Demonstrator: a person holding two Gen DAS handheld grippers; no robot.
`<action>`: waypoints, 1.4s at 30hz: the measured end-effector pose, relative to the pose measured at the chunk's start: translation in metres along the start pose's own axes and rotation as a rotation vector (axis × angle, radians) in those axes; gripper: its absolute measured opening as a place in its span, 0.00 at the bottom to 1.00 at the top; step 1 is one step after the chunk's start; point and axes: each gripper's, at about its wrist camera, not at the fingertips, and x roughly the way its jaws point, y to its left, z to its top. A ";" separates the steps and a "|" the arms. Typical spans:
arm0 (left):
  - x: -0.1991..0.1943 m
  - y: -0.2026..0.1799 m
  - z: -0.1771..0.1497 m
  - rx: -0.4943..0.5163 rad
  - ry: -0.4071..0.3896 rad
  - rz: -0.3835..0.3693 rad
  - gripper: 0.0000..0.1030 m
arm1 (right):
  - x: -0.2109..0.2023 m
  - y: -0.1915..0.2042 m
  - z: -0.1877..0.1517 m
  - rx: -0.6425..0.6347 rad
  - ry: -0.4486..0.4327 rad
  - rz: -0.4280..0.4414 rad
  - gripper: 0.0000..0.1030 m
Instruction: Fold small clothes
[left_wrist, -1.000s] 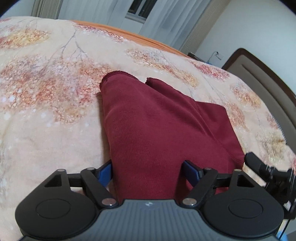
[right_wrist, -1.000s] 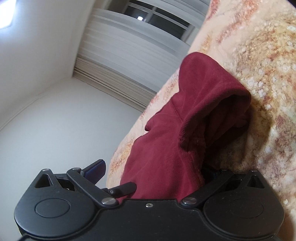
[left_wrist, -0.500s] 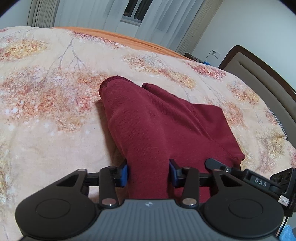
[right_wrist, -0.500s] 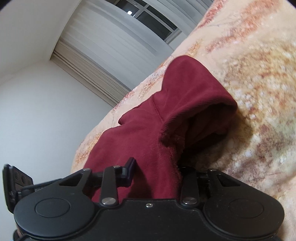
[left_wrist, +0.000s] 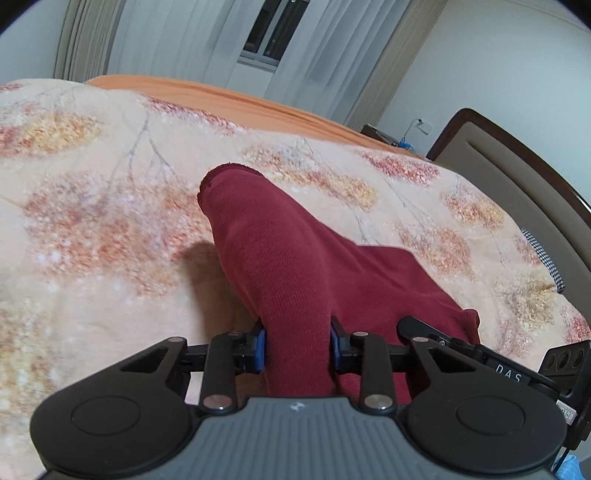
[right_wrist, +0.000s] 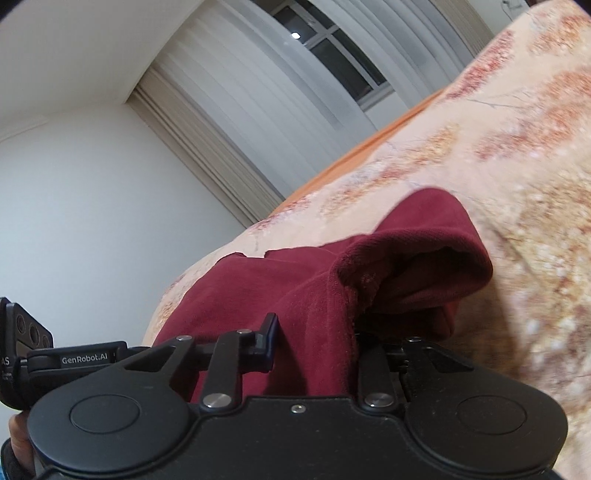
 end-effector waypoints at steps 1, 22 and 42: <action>-0.005 0.003 0.001 -0.003 -0.006 0.003 0.33 | 0.002 0.006 0.000 -0.009 0.000 0.005 0.25; -0.144 0.092 -0.024 -0.055 -0.153 0.098 0.33 | 0.022 0.154 -0.070 -0.194 -0.008 0.121 0.24; -0.136 0.159 -0.105 -0.160 -0.057 0.094 0.52 | 0.026 0.152 -0.139 -0.227 0.131 -0.011 0.78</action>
